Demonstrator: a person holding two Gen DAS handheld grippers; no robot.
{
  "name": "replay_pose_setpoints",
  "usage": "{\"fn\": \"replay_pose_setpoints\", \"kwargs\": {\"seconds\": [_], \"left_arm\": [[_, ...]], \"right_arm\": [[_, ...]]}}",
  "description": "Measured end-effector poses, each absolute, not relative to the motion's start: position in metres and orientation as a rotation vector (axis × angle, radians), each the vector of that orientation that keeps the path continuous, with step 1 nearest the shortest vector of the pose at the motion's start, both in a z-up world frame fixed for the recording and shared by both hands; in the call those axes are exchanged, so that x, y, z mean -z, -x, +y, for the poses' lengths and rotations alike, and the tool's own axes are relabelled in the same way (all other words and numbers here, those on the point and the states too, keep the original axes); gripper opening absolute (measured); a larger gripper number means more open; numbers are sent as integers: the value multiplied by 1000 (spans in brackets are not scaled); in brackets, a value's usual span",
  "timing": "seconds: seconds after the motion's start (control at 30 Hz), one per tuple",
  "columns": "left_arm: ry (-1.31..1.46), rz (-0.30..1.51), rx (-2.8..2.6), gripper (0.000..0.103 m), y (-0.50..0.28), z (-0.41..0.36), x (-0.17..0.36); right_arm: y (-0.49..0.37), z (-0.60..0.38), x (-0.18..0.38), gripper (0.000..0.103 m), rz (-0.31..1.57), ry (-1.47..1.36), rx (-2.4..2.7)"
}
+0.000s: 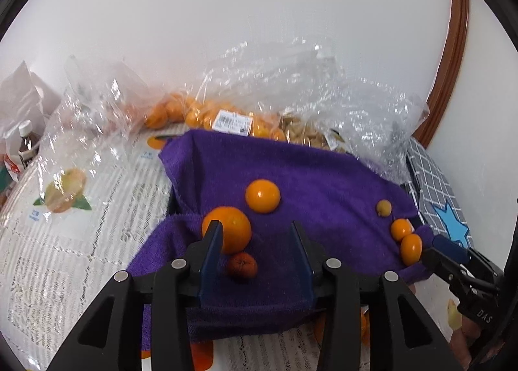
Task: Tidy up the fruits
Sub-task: 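Withdraw both open tools from the towel toward the loose oranges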
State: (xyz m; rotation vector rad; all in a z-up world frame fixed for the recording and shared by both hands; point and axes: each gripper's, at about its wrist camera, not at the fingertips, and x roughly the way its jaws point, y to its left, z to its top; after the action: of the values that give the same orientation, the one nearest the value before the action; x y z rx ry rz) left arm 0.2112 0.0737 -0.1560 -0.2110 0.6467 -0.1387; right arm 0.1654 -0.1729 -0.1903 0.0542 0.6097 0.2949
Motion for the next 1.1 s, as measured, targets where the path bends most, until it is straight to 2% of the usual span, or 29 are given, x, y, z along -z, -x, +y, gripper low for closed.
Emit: {"fn": "replay_pose_setpoints", "kwargs": {"seconds": [0.37,1.1], "left_arm": [[197,605,137,40,-207,71,152],[221,578,172,40,-201,74,146]], "right_arm": [[-137,-181,188,61,585,-103,-245],[-122,-172,196,61,747,-78,-231]]}}
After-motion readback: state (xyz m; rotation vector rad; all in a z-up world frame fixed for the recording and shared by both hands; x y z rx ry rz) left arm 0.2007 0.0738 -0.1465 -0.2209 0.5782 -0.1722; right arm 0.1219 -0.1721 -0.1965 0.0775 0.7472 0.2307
